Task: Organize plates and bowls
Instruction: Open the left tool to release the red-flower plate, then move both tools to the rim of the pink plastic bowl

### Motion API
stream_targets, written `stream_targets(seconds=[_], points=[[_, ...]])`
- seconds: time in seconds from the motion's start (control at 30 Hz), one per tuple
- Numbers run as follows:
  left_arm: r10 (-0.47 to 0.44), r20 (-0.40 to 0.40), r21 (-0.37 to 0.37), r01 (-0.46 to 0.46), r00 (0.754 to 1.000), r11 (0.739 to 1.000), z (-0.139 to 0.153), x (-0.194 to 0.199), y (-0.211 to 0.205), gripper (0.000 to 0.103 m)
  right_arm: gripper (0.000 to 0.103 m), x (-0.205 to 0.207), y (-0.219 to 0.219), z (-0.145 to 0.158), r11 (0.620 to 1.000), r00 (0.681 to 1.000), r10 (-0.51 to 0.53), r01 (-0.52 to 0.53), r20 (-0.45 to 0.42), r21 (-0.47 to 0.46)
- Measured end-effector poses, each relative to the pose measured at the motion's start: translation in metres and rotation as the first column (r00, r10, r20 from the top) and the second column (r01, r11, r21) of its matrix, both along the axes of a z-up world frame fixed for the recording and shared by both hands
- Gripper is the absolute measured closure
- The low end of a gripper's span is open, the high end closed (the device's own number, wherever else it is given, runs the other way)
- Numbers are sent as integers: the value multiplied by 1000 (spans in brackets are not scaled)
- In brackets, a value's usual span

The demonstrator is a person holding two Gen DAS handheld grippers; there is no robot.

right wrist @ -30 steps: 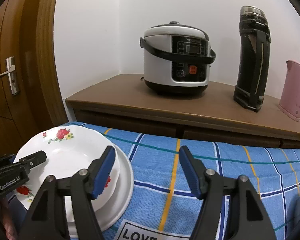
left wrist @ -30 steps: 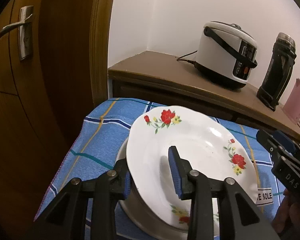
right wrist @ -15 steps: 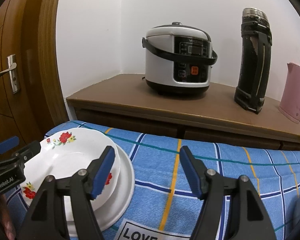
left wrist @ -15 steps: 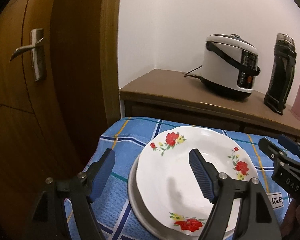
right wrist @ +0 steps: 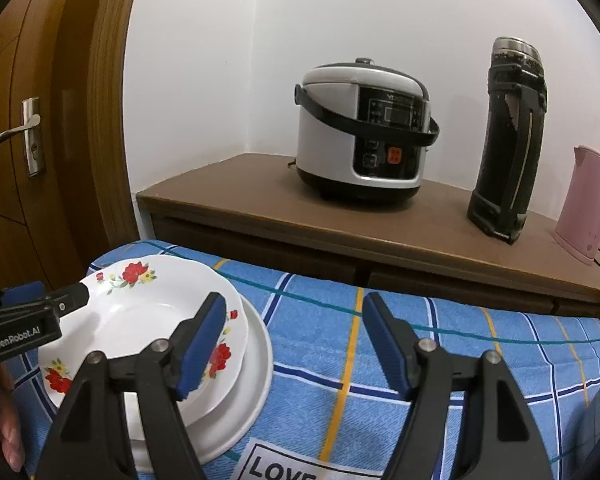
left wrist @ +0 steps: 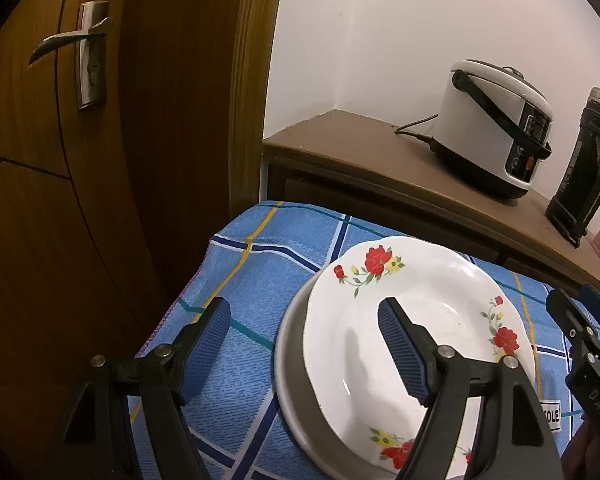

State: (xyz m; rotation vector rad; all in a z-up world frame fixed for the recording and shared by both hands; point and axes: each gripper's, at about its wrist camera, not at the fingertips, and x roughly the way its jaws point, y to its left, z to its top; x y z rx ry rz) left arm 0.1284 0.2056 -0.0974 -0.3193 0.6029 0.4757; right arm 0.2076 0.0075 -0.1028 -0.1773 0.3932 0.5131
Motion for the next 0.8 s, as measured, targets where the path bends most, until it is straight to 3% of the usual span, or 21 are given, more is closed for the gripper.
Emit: stream_targets(seconds=[0.37, 0.53, 0.8], points=[[-9, 25, -16, 10, 1000, 1000, 1, -2, 1, 24, 26, -14, -12, 6, 997, 996, -28, 23, 84, 69], [3, 35, -21, -2, 999, 1000, 2, -4, 3, 24, 22, -27, -21, 6, 995, 997, -38, 31, 71, 93], [33, 86, 19, -35, 996, 999, 9, -12, -2, 24, 25, -104, -57, 15, 998, 994, 62, -64, 88, 23]])
